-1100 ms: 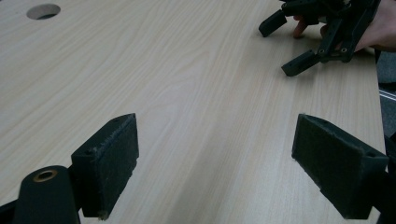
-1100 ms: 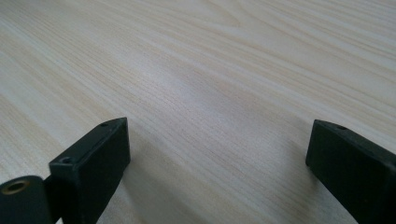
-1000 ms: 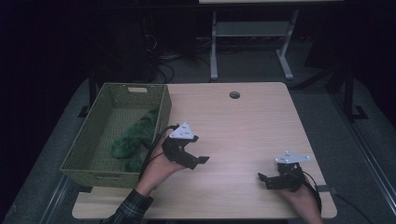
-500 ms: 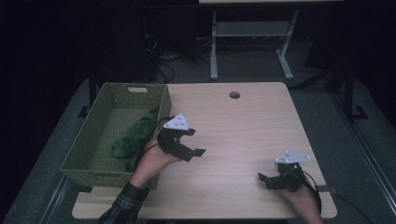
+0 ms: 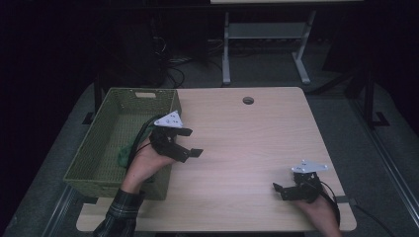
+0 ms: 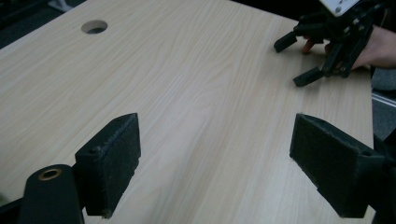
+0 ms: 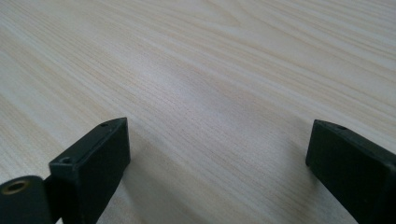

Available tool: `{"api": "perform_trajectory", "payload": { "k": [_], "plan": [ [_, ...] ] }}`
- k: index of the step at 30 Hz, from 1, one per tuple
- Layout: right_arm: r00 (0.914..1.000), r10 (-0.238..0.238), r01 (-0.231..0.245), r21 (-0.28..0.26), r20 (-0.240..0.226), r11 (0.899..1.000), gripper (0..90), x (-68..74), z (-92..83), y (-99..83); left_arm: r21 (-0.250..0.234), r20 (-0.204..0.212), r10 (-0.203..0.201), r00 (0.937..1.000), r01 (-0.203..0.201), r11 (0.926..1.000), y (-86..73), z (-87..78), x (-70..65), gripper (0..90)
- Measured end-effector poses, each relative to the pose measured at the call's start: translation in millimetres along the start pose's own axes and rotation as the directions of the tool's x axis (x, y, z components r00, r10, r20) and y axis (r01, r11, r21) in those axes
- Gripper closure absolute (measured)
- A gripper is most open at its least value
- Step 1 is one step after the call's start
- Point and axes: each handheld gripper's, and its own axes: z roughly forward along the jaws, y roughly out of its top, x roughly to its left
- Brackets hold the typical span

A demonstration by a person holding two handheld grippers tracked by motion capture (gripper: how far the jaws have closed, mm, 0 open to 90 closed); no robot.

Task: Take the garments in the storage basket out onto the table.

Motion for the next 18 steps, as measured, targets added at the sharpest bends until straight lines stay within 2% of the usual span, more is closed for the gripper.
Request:
{"api": "perform_trajectory", "payload": {
  "k": [7,18],
  "plan": [
    [1.0,0.0,0.0,0.0,0.0,1.0,5.9,0.0,0.0,0.0,0.017,-0.025,-0.001,0.9997,0.002,0.9998,-7.4,-11.0,6.4,15.8],
    [1.0,0.0,0.0,0.0,0.0,1.0,5.9,0.0,0.0,0.0,0.003,-0.102,-0.046,0.9937,0.047,0.9989,-22.0,-43.5,24.8,18.8]
  ]
}}
